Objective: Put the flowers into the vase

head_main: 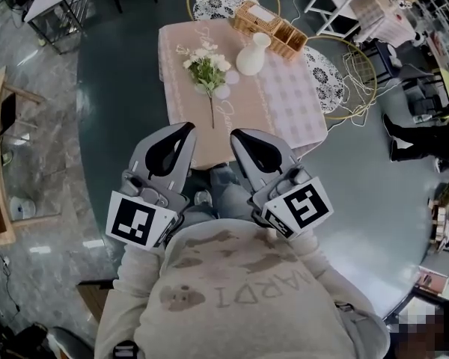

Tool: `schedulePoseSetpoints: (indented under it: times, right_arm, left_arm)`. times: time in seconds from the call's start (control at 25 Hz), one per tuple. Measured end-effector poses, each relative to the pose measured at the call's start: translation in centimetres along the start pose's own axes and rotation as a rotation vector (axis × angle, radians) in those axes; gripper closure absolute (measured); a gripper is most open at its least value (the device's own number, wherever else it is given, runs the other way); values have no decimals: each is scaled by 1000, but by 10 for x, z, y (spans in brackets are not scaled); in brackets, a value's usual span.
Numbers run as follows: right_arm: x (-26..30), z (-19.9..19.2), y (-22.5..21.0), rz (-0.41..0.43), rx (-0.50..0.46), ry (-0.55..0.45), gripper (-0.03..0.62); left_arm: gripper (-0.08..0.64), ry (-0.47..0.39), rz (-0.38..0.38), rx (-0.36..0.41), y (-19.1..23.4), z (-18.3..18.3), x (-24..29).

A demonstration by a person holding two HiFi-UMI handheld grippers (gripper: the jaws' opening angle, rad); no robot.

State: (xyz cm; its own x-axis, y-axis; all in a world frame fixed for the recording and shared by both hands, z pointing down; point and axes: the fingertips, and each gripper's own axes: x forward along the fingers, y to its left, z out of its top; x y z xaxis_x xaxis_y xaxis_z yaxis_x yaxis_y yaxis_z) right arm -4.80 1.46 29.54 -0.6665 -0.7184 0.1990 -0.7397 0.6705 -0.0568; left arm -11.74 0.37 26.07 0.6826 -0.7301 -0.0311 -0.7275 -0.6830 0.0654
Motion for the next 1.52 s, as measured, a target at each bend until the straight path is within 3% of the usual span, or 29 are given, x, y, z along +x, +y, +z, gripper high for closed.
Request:
schedulePoseSetpoints:
  times: [0.44, 0.92, 1.52]
  right_arm:
    - [64, -40, -52, 0, 71, 153, 563]
    - [132, -142, -116, -24, 185, 462, 515]
    - [190, -262, -165, -51, 492, 778, 478]
  left_arm:
    - [560, 19, 50, -2, 39, -2, 30]
    - [560, 56, 105, -44, 77, -17, 75]
    - [560, 161, 164, -95, 105, -53, 105]
